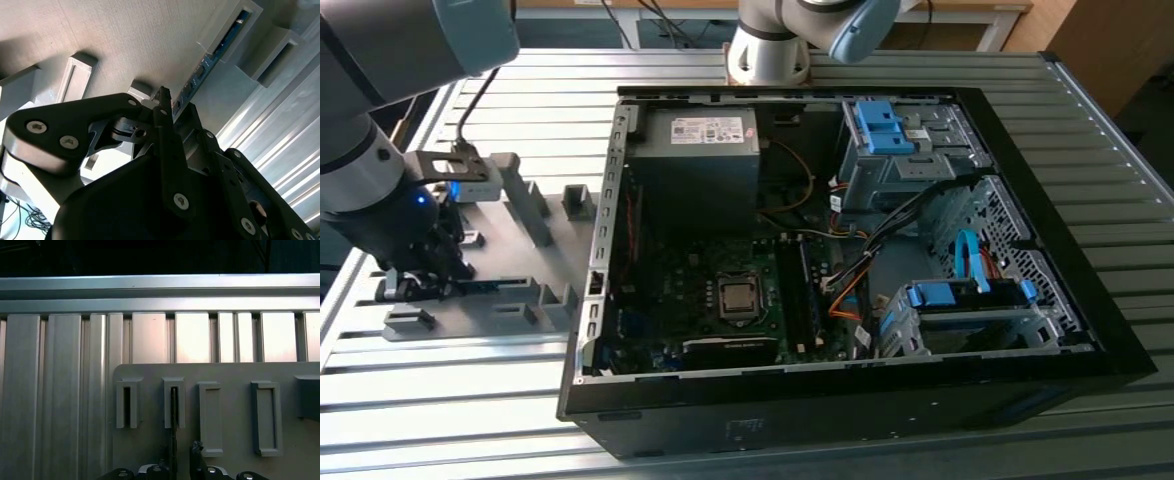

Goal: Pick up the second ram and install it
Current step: 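Pick up the second ram and move it above second insertion slot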

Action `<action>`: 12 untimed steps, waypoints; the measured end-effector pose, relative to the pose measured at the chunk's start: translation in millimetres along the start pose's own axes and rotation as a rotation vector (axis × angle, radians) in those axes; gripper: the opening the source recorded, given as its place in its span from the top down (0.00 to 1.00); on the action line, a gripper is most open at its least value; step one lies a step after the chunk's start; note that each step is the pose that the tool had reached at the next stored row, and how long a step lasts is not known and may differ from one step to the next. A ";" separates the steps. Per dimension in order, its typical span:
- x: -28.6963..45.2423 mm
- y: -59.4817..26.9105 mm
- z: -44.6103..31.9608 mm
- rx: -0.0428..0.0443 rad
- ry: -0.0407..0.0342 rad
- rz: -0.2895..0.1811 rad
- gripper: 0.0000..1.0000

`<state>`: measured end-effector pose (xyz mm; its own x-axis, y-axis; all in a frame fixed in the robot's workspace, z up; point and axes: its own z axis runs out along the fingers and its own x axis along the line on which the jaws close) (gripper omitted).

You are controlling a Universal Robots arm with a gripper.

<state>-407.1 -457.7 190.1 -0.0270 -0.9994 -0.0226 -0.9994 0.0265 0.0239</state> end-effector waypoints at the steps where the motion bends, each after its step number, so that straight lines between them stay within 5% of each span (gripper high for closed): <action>1: 0.0 0.0 0.1 0.0000 0.0000 0.000 0.70; 11: 0.0 0.0 0.5 0.0001 -0.0001 0.000 0.71; 12: 0.0 0.0 0.5 0.0001 -0.0001 0.000 0.78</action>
<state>-407.1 -457.7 189.6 -0.0270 -0.9994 -0.0227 -0.9994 0.0264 0.0238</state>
